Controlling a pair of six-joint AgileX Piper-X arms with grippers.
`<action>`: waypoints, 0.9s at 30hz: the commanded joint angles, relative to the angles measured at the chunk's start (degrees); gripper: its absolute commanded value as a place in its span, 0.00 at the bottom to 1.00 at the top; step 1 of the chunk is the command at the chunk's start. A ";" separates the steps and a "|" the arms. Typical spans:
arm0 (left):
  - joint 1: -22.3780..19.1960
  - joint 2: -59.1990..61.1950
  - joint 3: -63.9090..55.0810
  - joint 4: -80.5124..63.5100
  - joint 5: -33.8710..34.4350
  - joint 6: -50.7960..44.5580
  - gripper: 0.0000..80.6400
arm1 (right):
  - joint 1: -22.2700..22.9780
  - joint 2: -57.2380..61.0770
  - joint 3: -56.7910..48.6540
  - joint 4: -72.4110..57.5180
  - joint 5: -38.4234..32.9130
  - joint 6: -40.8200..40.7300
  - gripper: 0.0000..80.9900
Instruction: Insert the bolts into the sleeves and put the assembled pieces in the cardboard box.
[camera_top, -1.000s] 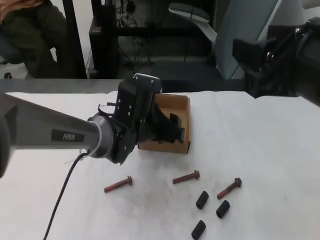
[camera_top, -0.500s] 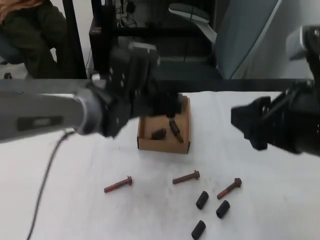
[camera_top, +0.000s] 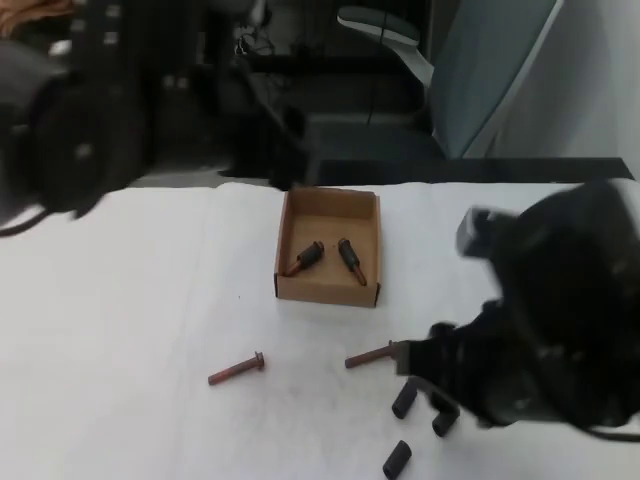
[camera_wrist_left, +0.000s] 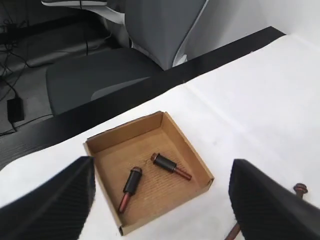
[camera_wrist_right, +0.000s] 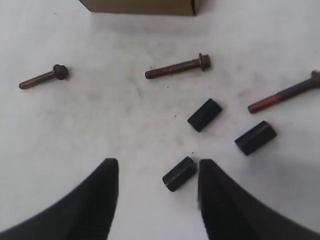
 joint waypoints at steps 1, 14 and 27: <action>0.53 -5.90 3.21 0.62 -0.68 -0.19 0.87 | 0.33 4.11 1.48 -5.28 0.56 7.28 0.70; 0.53 -19.11 7.50 1.90 -0.51 -2.40 0.87 | -0.13 17.80 1.65 -11.92 3.32 23.86 0.73; 0.53 -19.52 7.50 4.00 -0.51 -2.51 0.87 | 1.41 17.77 1.44 -6.12 -1.37 28.08 0.51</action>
